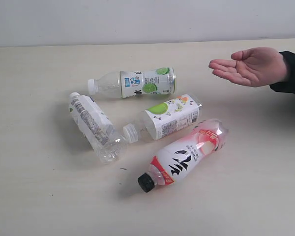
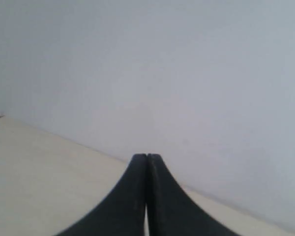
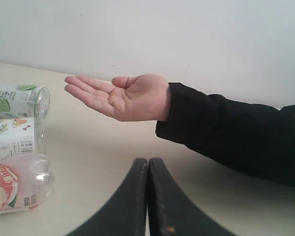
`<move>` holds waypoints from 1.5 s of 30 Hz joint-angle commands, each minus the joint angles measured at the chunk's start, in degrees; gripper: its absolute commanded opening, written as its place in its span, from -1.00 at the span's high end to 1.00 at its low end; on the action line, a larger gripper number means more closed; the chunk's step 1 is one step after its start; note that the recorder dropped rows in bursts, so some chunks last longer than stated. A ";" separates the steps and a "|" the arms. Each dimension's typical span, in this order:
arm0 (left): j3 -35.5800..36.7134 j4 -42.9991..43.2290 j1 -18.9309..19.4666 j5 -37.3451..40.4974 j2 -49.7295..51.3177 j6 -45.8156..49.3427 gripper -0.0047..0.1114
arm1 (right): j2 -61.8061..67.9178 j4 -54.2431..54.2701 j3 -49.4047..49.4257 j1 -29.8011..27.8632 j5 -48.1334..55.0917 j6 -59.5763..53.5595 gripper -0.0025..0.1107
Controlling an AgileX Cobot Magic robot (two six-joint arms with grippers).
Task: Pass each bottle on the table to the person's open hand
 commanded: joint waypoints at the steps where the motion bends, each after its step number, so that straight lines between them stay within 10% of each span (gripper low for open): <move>1: 0.01 -1.09 -0.14 -11.66 -0.32 -12.65 0.92 | -0.36 -0.12 0.26 -0.21 -0.60 -0.04 0.96; 8: -9.16 4.02 0.00 -22.23 1.39 -26.97 0.92 | -0.36 -0.12 0.26 -0.21 -0.60 -0.04 0.96; 16: -41.30 22.41 -1.23 8.98 29.20 -30.33 0.92 | -0.36 -0.12 0.26 -0.21 -0.60 -0.04 0.96; 29: -73.58 -0.43 -12.72 72.08 78.76 35.19 0.92 | -0.36 -0.12 0.26 -0.21 -0.60 -0.04 0.96; 45: -74.82 -1.58 -37.80 66.02 93.44 107.13 0.92 | -0.36 -0.12 0.26 -0.21 -0.60 -0.04 0.96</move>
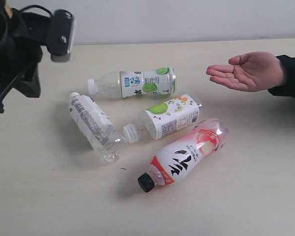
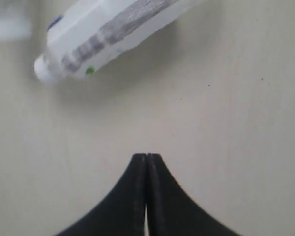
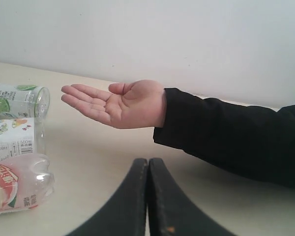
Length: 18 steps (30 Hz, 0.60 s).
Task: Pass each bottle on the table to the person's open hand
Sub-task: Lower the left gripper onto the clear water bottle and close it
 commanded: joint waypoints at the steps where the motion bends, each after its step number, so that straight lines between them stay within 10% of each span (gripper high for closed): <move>1: -0.33 -0.90 -4.63 -7.03 2.59 13.80 0.91 | -0.36 -0.12 0.26 -0.21 -0.60 -0.04 0.96; 18: -0.22 -1.05 -6.13 -14.84 13.31 24.80 -0.37 | -0.36 -0.12 0.26 -0.21 -0.60 -0.04 0.96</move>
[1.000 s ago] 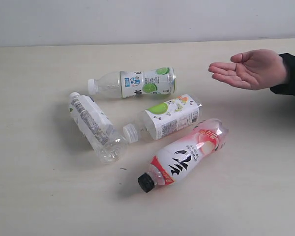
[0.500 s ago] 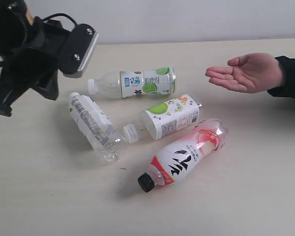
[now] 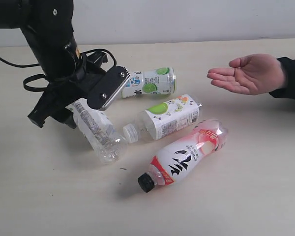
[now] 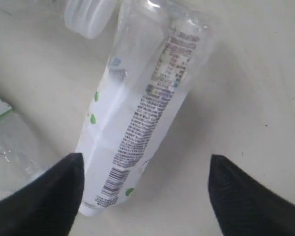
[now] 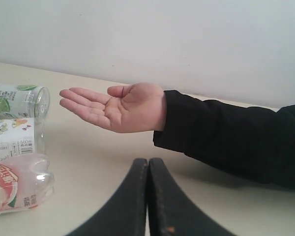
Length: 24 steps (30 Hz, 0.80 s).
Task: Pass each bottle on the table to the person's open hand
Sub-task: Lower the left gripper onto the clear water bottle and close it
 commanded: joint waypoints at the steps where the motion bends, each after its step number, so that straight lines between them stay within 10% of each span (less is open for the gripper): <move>1: -0.22 -0.16 -0.37 -2.65 1.21 2.22 -0.39 | -0.36 -0.12 0.26 -0.21 -0.60 -0.04 0.96; 24: -0.15 0.70 -0.25 -9.79 10.05 7.61 -0.44 | -0.36 -0.12 0.26 -0.21 -0.60 -0.04 0.96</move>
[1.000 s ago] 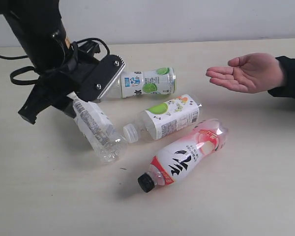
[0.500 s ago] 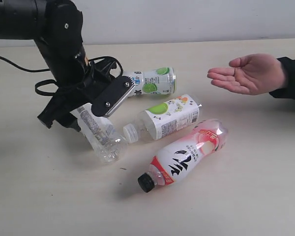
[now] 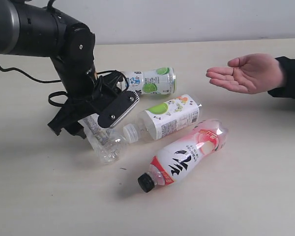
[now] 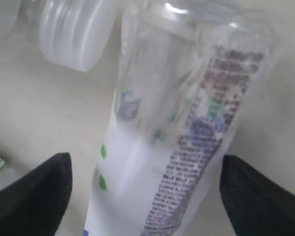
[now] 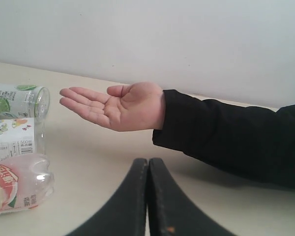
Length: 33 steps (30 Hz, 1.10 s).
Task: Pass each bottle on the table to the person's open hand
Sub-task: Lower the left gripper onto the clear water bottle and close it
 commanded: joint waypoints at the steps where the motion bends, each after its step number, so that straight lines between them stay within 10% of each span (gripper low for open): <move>1: -0.15 0.28 -0.25 -1.18 1.19 0.21 -0.44 | -0.36 -0.12 0.26 -0.21 -0.60 -0.04 0.96; 21: -0.15 0.28 -0.25 -2.53 4.04 -3.23 -0.36 | -0.36 -0.12 0.26 -0.21 -0.60 -0.04 0.96; 33: -0.15 1.17 -0.25 11.64 2.40 -7.96 0.92 | -0.36 -0.12 0.26 -0.21 -0.60 -0.04 0.96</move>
